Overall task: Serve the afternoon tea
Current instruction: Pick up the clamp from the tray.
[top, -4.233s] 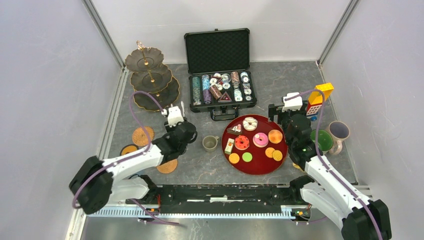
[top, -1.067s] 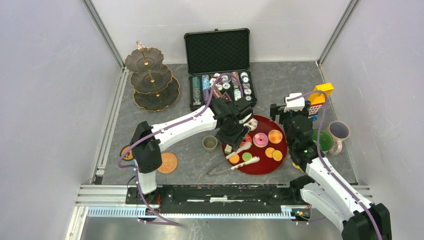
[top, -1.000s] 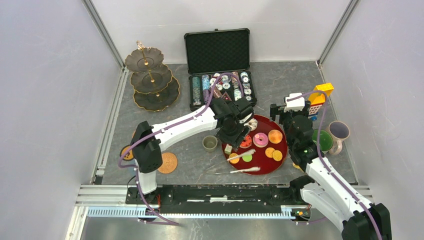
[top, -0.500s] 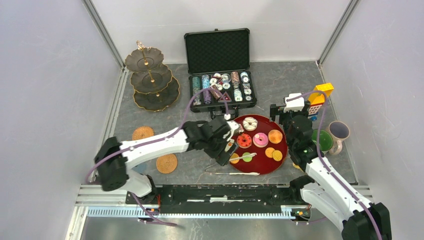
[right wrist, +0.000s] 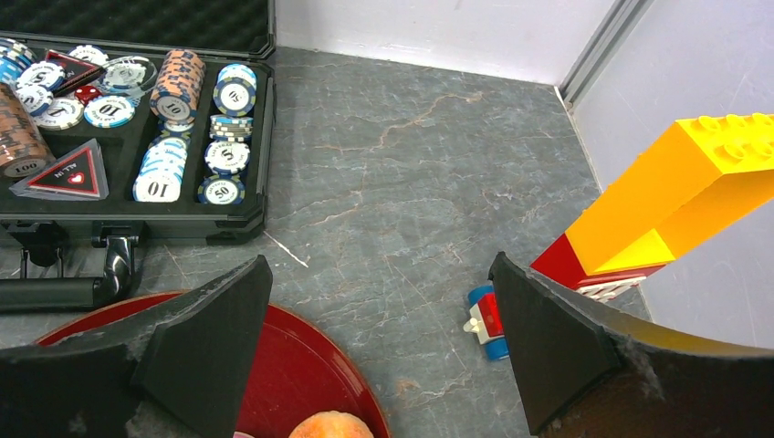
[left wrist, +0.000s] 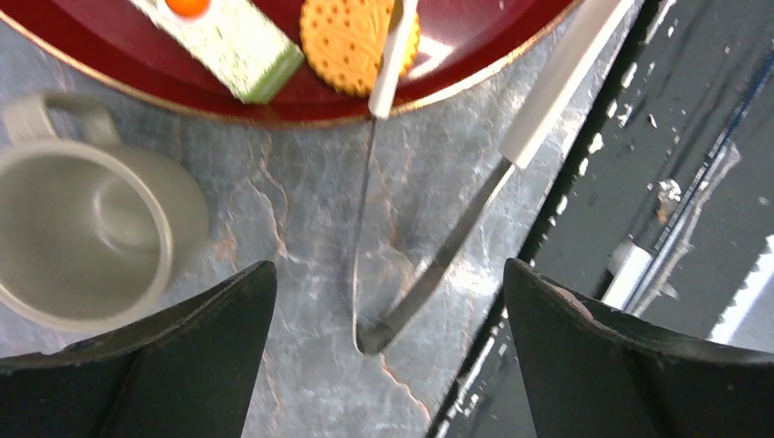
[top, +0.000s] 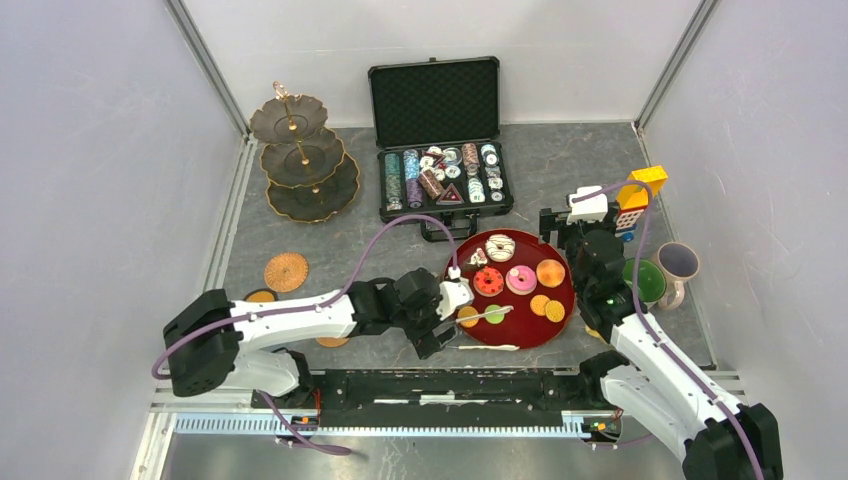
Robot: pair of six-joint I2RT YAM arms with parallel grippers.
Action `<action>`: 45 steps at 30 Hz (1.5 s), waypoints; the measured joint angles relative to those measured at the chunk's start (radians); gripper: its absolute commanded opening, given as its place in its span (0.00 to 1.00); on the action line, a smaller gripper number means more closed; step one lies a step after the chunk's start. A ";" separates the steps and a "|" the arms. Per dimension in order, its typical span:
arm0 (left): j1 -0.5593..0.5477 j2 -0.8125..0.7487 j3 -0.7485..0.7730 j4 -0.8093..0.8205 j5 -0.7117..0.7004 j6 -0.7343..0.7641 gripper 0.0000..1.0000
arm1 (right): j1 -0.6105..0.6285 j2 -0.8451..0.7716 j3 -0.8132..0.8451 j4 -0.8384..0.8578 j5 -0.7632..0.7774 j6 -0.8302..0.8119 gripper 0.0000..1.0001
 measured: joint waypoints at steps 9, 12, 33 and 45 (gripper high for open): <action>-0.011 0.098 -0.001 0.118 0.013 0.097 1.00 | -0.003 0.000 -0.001 0.000 0.000 0.000 0.98; -0.023 0.118 -0.001 0.129 0.016 0.108 1.00 | -0.003 0.000 -0.001 0.001 0.000 0.000 0.98; -0.126 0.238 0.024 0.211 -0.166 0.122 0.64 | -0.003 0.000 -0.003 0.006 0.001 0.000 0.98; -0.157 0.150 0.023 0.186 -0.226 0.114 0.56 | -0.004 0.000 -0.004 0.006 0.000 0.000 0.98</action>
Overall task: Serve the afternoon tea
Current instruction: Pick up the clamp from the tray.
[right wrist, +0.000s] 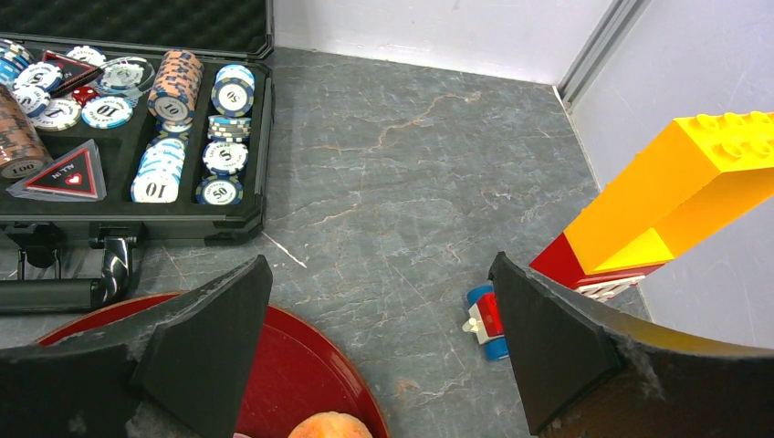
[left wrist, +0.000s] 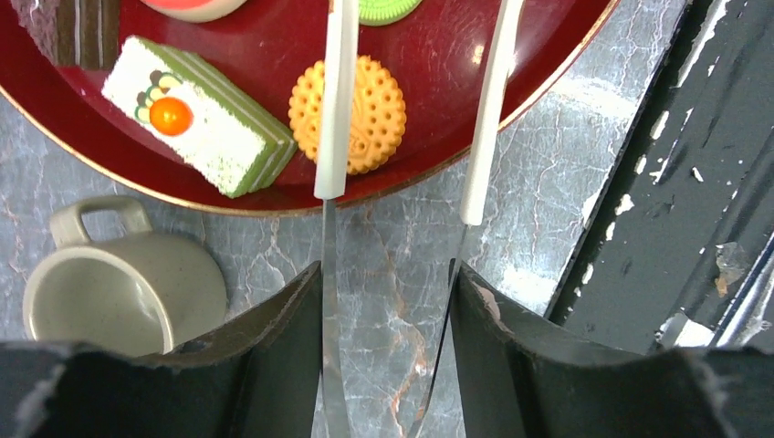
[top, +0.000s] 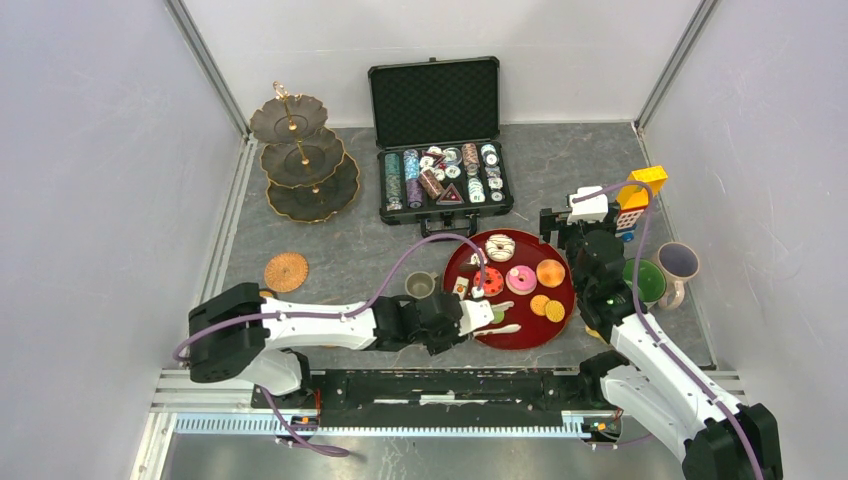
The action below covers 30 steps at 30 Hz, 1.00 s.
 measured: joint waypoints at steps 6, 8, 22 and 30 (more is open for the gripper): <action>-0.001 -0.059 0.000 -0.068 -0.032 -0.093 0.58 | 0.000 0.000 0.000 0.000 0.000 0.000 0.98; -0.002 -0.100 0.005 -0.106 -0.059 -0.139 0.59 | 0.000 0.000 0.000 0.000 0.000 0.000 0.98; -0.002 0.014 0.434 -0.555 -0.188 -0.472 0.58 | 0.000 0.004 0.000 0.000 0.000 0.000 0.98; -0.002 0.172 0.599 -0.742 -0.243 -0.526 0.60 | 0.000 -0.001 0.000 0.000 0.000 0.000 0.98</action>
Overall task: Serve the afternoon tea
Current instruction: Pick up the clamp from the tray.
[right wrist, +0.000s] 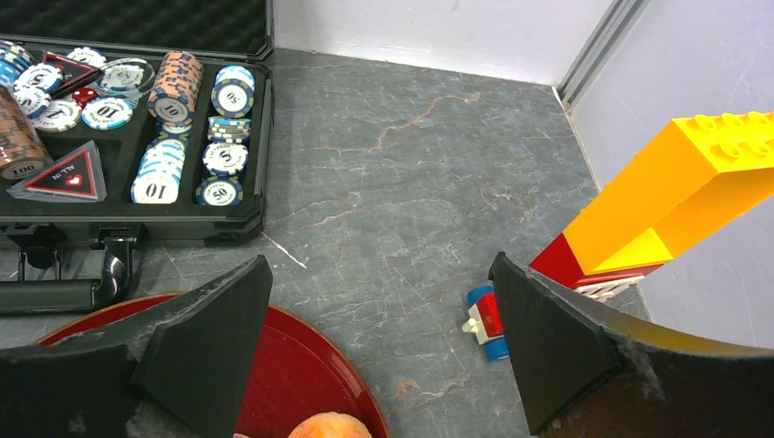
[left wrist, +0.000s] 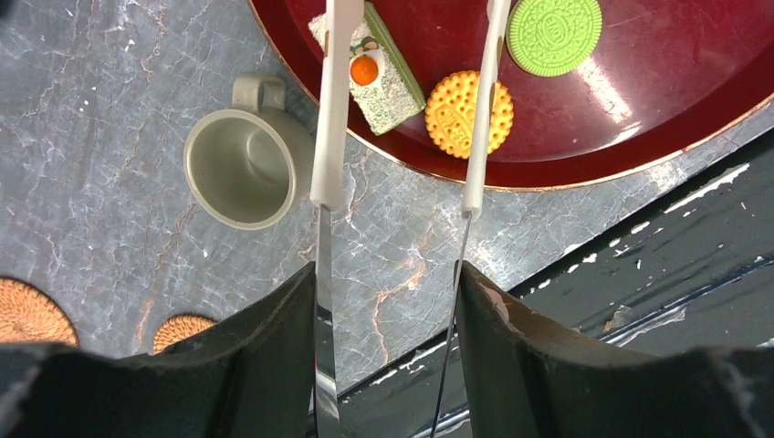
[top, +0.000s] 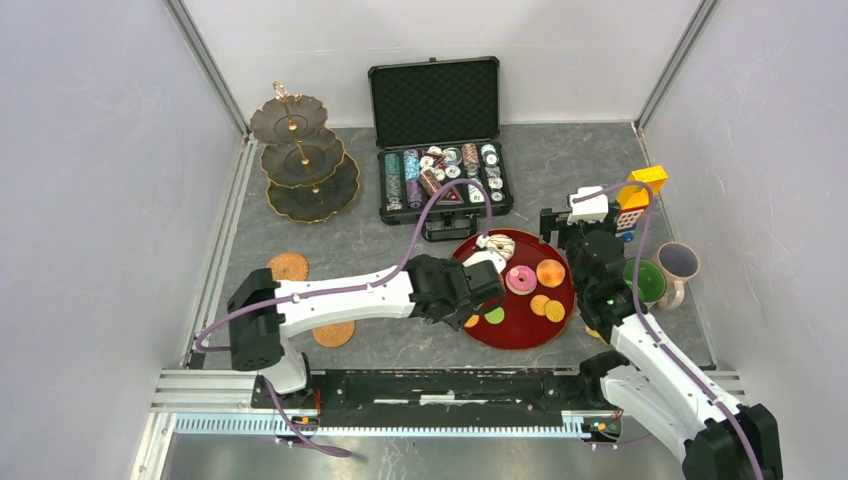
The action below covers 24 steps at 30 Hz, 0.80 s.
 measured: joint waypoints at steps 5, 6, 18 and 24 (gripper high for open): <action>0.000 0.063 0.073 -0.047 -0.010 0.000 0.62 | 0.000 -0.002 -0.001 0.000 0.000 0.000 0.98; 0.000 0.069 0.080 -0.051 -0.010 0.000 0.62 | 0.000 -0.002 -0.002 0.000 0.000 0.000 0.98; 0.000 0.131 0.134 -0.072 -0.011 0.001 0.65 | 0.000 -0.002 -0.002 0.000 0.004 0.000 0.98; 0.000 0.167 0.150 -0.071 -0.013 0.002 0.65 | 0.000 -0.002 -0.002 0.000 0.004 -0.001 0.98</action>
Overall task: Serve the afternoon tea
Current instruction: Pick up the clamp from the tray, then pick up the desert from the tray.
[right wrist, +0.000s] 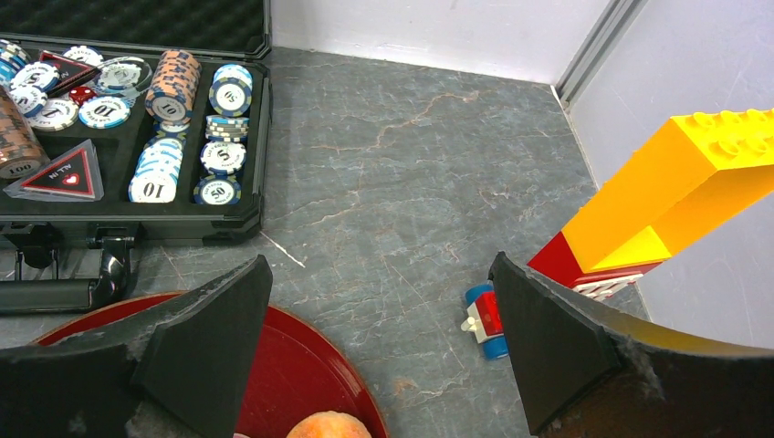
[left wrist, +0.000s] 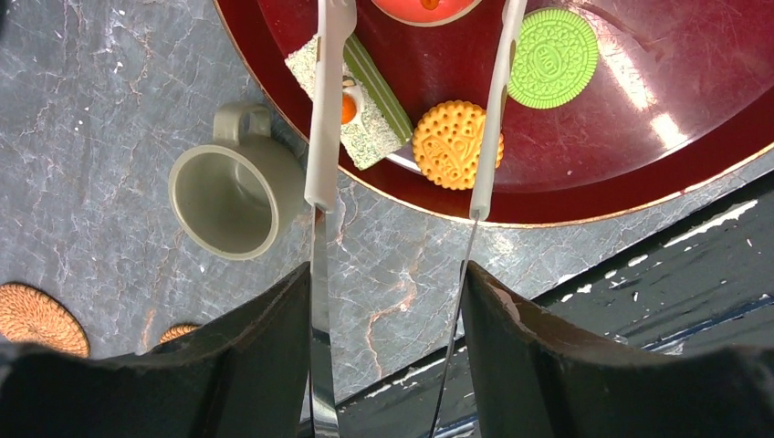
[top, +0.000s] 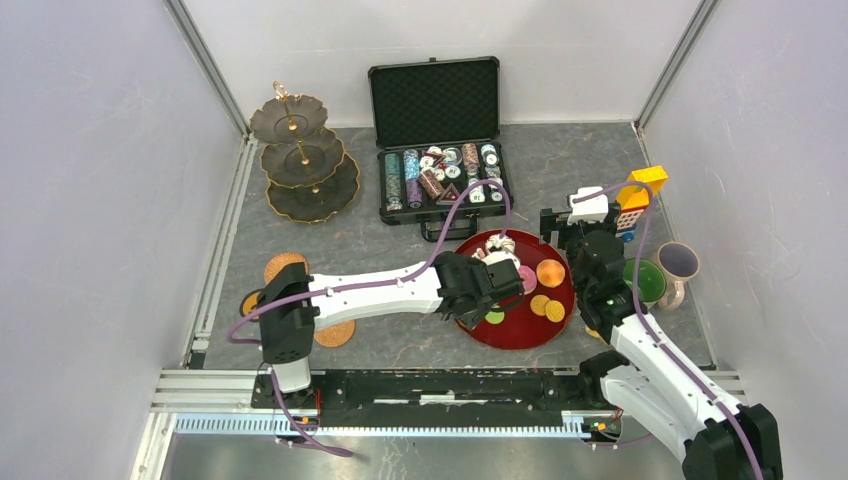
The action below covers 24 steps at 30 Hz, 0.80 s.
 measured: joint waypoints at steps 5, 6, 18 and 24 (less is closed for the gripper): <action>0.000 0.018 0.011 0.000 -0.005 0.000 0.65 | 0.000 0.000 0.000 0.000 0.000 0.000 0.98; 0.000 0.021 0.015 0.001 -0.005 0.000 0.65 | 0.000 0.000 0.000 0.000 0.000 0.000 0.98; 0.000 0.041 0.032 0.005 -0.033 0.004 0.47 | -0.001 0.000 -0.008 0.000 0.000 0.000 0.98; 0.000 0.041 0.032 0.005 -0.031 0.011 0.46 | -0.001 0.000 -0.008 0.000 0.000 0.000 0.98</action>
